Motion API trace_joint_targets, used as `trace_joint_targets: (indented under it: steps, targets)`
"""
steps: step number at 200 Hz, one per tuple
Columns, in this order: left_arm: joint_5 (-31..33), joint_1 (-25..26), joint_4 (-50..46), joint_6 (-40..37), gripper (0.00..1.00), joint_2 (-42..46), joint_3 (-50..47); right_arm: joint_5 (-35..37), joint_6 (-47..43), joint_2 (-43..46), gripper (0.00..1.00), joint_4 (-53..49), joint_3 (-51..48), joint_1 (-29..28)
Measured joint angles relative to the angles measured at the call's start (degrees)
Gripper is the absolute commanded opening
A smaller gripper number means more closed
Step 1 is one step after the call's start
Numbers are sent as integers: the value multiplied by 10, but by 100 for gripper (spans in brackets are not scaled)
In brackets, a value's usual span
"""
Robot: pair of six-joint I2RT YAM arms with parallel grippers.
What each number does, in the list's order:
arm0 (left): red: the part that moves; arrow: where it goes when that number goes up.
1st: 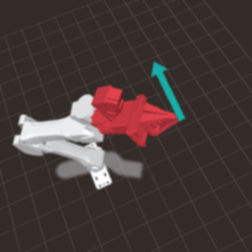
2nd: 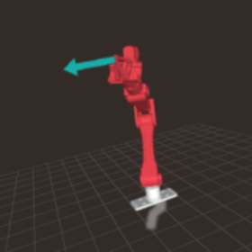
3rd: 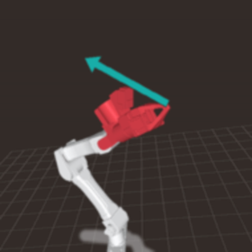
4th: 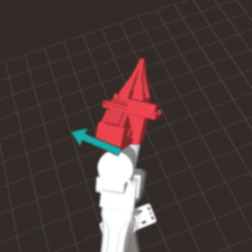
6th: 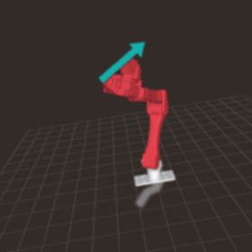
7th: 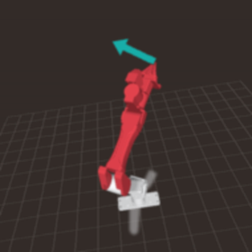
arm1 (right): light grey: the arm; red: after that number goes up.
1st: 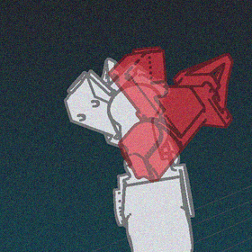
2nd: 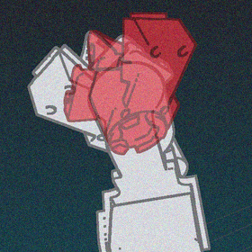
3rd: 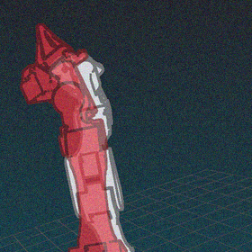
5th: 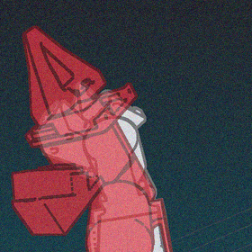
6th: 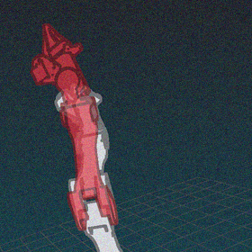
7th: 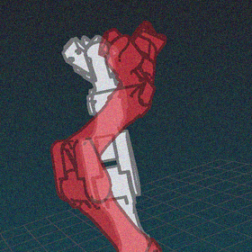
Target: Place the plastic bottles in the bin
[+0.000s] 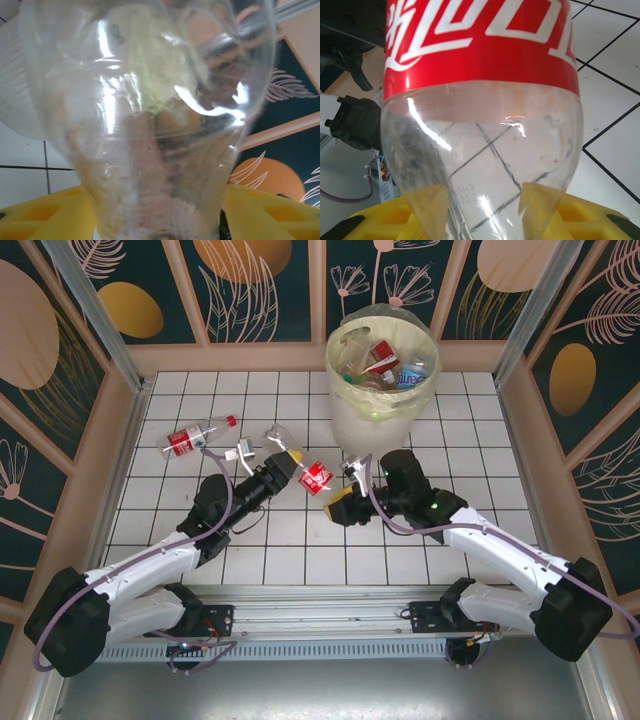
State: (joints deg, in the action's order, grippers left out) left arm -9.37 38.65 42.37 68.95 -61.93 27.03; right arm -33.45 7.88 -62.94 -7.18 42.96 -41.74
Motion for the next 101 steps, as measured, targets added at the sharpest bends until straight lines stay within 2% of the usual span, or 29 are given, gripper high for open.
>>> trace_joint_targets:
  steps: [18, 42, 72, 101]
  targets:
    - [-4, -1, 3, 1, 55, -2, 2, 1, 0, 0, 43, 0, 0, -2]
    - [-7, -1, 2, 1, 53, -7, 8, 5, 0, 5, 46, -4, 0, -2]
    - [-10, -1, -5, -10, 53, -8, 29, 10, 7, 22, 81, -6, 0, -3]
    - [-12, -2, -45, -51, 54, -10, 81, 28, 16, 58, 92, -12, 0, -4]
